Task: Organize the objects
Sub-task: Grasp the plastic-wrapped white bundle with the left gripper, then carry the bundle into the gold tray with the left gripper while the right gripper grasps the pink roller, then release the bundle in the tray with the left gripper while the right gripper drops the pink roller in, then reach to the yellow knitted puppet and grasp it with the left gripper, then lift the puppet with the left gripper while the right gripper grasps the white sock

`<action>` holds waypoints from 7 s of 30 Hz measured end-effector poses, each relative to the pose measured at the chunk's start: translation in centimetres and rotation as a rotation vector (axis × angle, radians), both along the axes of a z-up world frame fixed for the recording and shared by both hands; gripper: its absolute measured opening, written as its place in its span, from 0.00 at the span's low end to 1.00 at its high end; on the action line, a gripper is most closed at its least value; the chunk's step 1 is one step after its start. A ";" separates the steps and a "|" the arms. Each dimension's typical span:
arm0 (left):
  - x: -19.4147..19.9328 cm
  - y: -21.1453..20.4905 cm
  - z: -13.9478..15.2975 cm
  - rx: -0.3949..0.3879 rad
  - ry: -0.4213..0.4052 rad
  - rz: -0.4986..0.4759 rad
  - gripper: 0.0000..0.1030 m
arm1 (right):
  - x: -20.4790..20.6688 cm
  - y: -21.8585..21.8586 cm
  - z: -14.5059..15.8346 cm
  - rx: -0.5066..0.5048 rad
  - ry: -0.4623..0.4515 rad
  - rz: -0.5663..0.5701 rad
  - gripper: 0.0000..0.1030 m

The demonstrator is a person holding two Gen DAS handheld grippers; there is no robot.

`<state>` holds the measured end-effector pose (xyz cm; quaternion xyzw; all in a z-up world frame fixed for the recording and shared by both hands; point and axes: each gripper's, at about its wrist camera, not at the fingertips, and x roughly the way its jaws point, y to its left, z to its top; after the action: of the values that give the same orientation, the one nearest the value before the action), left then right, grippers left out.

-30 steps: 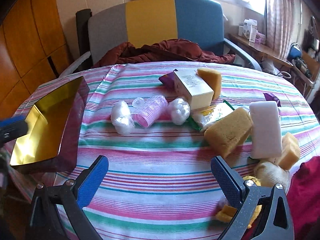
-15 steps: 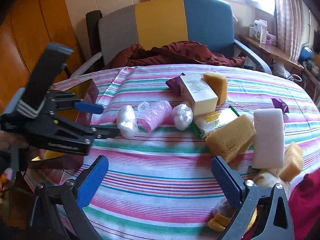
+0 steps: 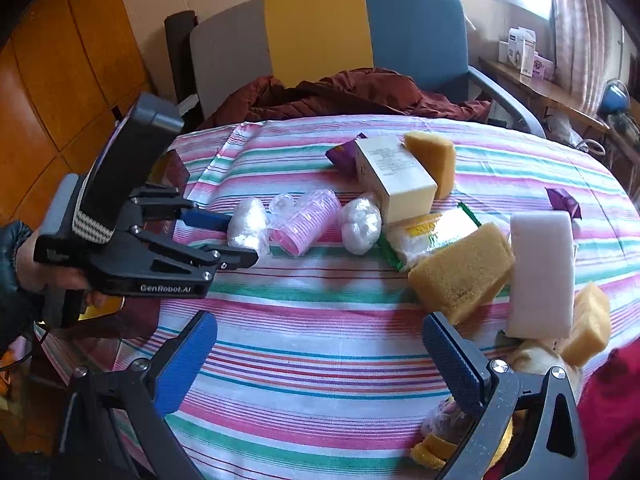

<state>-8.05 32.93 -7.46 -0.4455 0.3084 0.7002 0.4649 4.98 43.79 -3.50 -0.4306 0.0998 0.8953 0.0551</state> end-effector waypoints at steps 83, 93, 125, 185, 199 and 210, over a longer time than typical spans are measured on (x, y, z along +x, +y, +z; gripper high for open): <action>8.4 -31.7 7.9 0.315 0.263 1.038 0.61 | -5.3 -22.9 4.3 0.144 0.181 0.325 1.00; 9.3 -30.3 7.5 0.304 0.253 1.017 0.67 | -2.2 -22.6 3.8 0.113 0.197 0.321 1.00; 9.8 -26.6 5.8 0.197 0.244 0.924 0.78 | -1.2 -17.6 2.0 0.063 0.154 0.185 1.00; 14.6 4.5 0.1 0.247 -0.257 -0.015 0.36 | 13.0 13.7 3.6 0.054 -0.046 -0.467 1.00; 13.3 -4.0 0.4 0.280 -0.195 0.132 0.36 | 4.8 14.0 -2.5 -0.010 -0.346 -0.451 1.00; 14.0 -6.0 1.8 0.332 -0.182 0.139 0.36 | 6.7 11.6 -2.4 -0.018 -0.331 -0.383 0.68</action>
<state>5.99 26.95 -5.71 -0.4443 0.1143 0.7286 0.5085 11.68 55.38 -5.94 -0.5451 0.1769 0.7849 0.2354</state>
